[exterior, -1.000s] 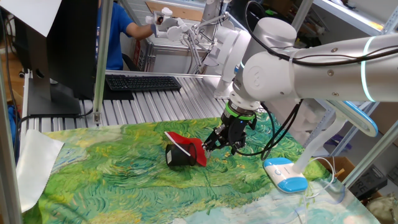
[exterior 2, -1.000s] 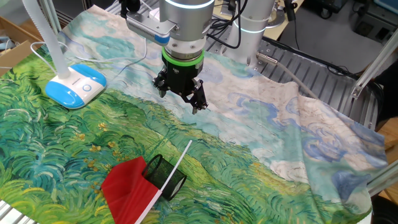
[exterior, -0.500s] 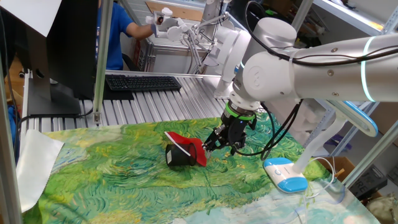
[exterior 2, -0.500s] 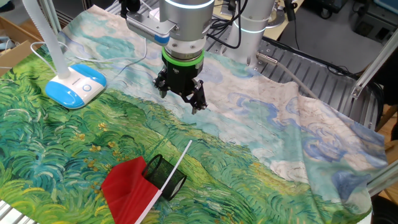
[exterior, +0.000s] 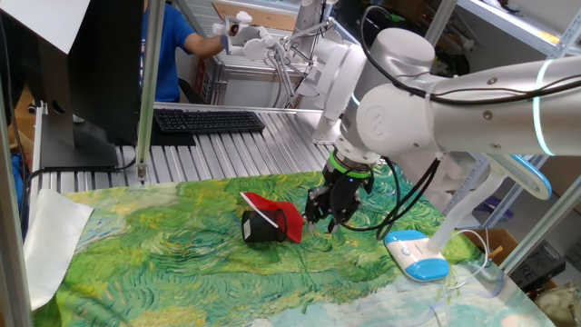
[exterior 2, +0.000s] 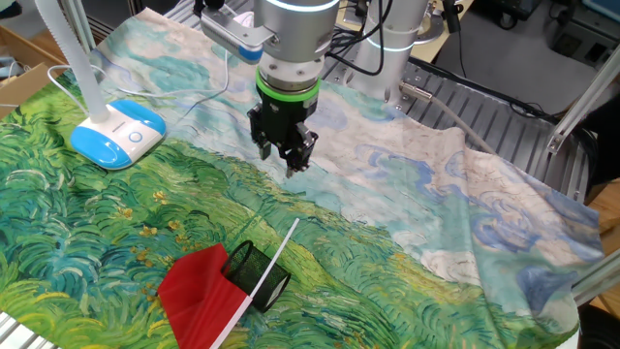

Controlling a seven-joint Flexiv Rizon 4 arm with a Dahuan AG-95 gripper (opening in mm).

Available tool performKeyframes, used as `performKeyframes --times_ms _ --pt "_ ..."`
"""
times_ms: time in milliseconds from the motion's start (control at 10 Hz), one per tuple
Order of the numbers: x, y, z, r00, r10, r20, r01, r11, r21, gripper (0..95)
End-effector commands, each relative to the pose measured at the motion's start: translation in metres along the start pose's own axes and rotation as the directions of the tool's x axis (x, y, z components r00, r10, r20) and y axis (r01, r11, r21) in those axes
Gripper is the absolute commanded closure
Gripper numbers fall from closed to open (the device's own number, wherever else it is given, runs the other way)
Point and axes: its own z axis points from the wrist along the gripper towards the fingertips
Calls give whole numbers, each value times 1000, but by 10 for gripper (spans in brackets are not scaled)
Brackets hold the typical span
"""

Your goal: Wave the flag

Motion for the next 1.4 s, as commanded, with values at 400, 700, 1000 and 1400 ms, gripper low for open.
performKeyframes --times_ms 400,700,1000,1400 --pt "-2 1 1 998 56 -15 -57 996 -62 950" --pt "-7 4 3 995 99 -31 -101 992 -71 950" --pt "-27 20 7 983 173 -68 -177 982 -61 950" --pt "-52 46 8 962 248 -113 -253 967 -36 950"
